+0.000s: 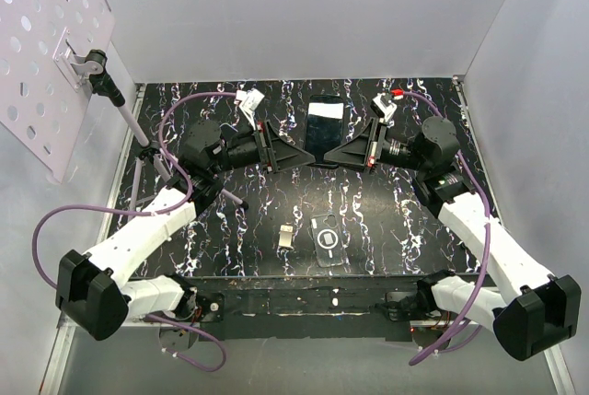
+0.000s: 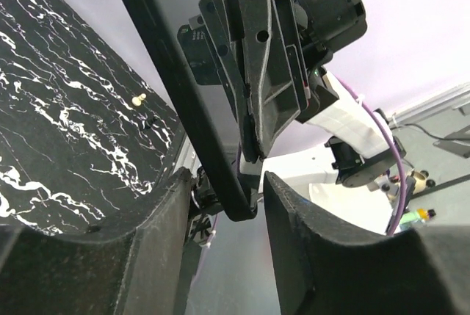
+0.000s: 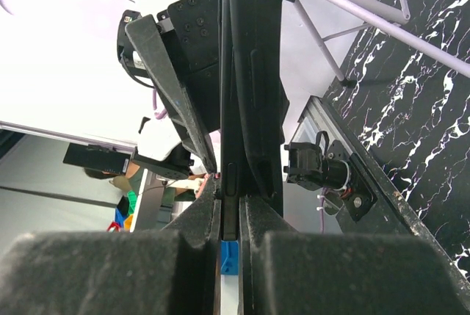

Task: Take the phone out of the phone case
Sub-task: Remove the phone case from the phone.

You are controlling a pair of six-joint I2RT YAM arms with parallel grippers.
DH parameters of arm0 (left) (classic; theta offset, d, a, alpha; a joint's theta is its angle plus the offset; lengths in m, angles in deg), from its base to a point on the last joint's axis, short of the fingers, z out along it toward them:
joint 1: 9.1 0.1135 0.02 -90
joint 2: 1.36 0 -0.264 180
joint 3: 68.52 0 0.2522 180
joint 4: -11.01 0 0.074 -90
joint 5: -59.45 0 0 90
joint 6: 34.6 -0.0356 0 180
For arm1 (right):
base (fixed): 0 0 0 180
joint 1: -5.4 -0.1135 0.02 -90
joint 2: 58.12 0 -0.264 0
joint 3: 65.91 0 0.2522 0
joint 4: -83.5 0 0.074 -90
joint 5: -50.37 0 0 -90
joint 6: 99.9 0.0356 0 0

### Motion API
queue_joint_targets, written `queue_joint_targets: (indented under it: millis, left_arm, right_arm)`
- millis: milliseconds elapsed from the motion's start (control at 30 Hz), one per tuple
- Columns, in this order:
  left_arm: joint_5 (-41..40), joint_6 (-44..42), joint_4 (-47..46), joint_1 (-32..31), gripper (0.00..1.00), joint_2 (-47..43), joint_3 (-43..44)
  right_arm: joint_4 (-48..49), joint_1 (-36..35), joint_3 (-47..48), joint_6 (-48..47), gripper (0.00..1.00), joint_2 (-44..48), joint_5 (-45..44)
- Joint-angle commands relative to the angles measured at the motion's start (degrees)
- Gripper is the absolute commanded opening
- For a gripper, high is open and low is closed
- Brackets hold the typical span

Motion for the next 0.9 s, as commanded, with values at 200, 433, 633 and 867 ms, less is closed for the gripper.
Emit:
queue_joint_targets:
  millis: [200, 433, 633, 867]
  left_arm:
    - [6.19, -4.11, 0.55, 0.12, 0.38, -1.26, 2.56]
    - [5.5, -20.08, 7.39, 0.12, 0.0, -2.75, 3.61]
    - [6.19, -29.16, 4.43, 0.12, 0.0, -5.39, 0.55]
    - [12.43, -40.14, 9.24, 0.21, 0.0, -4.95, 1.86]
  right_arm:
    - [5.2, -0.12, -0.72, 0.6, 0.01, 3.18, -0.35]
    - [12.73, -0.12, -4.14, 8.84, 0.01, 4.59, 2.02]
    - [24.78, -0.12, -8.28, 20.36, 0.01, 4.24, 2.38]
    - [42.45, -0.12, -12.24, 33.81, 0.01, -0.06, 1.94]
